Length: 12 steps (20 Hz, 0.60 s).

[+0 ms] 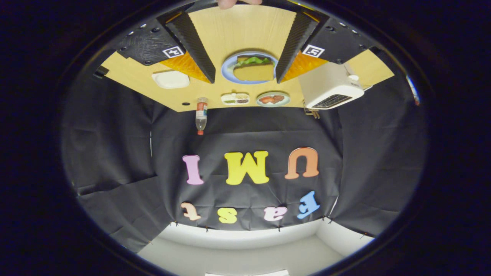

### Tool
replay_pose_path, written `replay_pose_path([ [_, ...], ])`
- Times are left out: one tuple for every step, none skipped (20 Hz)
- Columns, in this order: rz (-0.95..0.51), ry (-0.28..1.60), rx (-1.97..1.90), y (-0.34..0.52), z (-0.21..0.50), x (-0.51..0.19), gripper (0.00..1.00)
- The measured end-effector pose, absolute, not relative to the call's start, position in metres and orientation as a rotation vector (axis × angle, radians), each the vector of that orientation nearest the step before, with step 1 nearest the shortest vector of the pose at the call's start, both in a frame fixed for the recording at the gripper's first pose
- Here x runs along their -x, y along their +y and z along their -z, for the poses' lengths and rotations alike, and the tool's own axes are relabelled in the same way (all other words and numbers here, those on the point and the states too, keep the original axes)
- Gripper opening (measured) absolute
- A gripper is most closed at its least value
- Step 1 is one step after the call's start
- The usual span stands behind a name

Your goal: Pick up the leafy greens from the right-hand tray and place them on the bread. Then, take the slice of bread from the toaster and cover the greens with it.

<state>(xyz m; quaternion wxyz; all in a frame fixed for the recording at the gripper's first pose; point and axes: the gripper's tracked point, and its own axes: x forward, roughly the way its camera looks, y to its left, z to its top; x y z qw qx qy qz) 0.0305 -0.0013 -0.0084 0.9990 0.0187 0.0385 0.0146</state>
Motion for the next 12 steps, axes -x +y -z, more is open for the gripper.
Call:
replay_pose_path([
  [-0.031, 0.065, -0.038, 0.001, 0.007, -0.024, 0.96],
  [-0.032, 0.058, -0.041, 0.003, 0.005, -0.018, 0.96],
  [-0.035, 0.052, -0.046, 0.005, 0.006, -0.013, 0.96],
  [-0.035, 0.045, -0.051, 0.007, 0.006, -0.009, 0.96],
  [-0.029, 0.031, -0.053, 0.005, 0.005, -0.006, 0.96],
  [-0.026, 0.022, -0.050, 0.005, 0.005, -0.004, 0.96],
  [-0.028, 0.021, -0.055, 0.007, 0.008, -0.004, 0.96],
  [-0.034, 0.035, -0.062, 0.008, 0.014, -0.004, 0.96],
  [-0.038, 0.049, -0.071, 0.008, 0.020, -0.004, 0.96],
  [-0.037, 0.058, -0.073, 0.009, 0.022, -0.004, 0.96],
  [-0.038, 0.065, -0.072, 0.008, 0.025, -0.004, 0.96],
  [-0.040, 0.073, -0.071, 0.009, 0.027, -0.005, 0.96],
])
